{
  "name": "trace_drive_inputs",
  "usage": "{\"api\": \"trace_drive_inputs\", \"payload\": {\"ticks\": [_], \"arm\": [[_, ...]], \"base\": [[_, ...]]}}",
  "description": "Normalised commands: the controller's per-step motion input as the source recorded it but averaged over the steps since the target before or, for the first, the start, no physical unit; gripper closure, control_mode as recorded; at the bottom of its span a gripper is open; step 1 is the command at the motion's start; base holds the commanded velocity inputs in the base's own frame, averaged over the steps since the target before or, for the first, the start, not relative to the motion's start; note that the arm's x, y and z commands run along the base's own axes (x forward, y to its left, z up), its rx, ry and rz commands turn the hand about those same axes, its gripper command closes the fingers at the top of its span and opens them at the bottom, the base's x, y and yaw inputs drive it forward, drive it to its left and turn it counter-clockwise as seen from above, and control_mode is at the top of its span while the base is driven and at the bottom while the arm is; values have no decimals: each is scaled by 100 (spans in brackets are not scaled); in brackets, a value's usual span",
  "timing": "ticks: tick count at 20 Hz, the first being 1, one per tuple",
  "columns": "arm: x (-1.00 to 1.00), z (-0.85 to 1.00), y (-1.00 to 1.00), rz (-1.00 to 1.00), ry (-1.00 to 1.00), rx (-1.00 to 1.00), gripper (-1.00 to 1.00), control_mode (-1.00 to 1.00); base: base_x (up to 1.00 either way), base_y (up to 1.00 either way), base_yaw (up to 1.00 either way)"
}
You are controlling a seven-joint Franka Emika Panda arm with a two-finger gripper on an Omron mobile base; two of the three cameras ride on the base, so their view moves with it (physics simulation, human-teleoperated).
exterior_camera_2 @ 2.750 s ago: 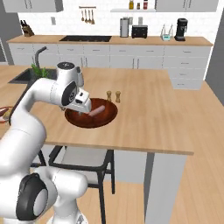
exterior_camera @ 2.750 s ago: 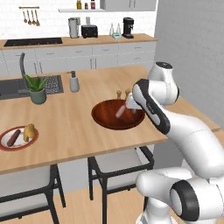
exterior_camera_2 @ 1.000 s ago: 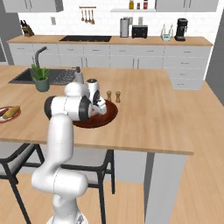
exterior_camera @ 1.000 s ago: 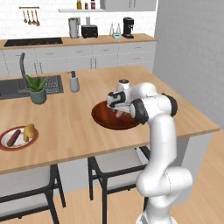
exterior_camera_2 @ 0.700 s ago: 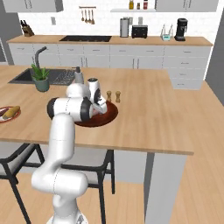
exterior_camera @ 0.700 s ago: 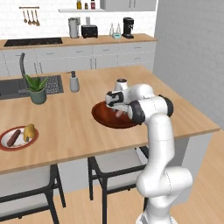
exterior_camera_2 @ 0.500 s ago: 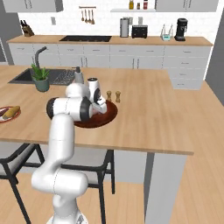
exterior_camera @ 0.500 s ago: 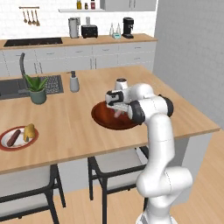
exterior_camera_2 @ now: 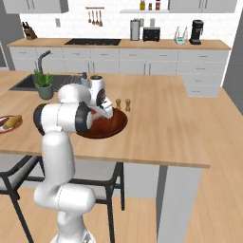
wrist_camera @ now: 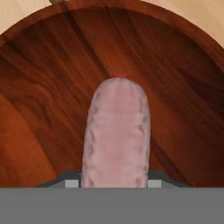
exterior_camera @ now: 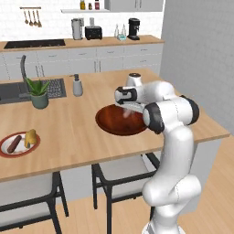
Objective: Place one bun and one sausage from the bowl on each plate.
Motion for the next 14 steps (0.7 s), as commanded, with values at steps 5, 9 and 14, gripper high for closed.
{"api": "trace_drive_inputs", "payload": {"ticks": [5, 9, 14], "arm": [[-100, 100, -9, 0, 14, 3, 100, -100], [-100, 100, 11, 4, 26, -4, 100, -100], [-100, 100, 0, 7, 20, -3, 100, -100]], "base": [[0, 0, 0], [0, 0, 0], [0, 0, 0]]}}
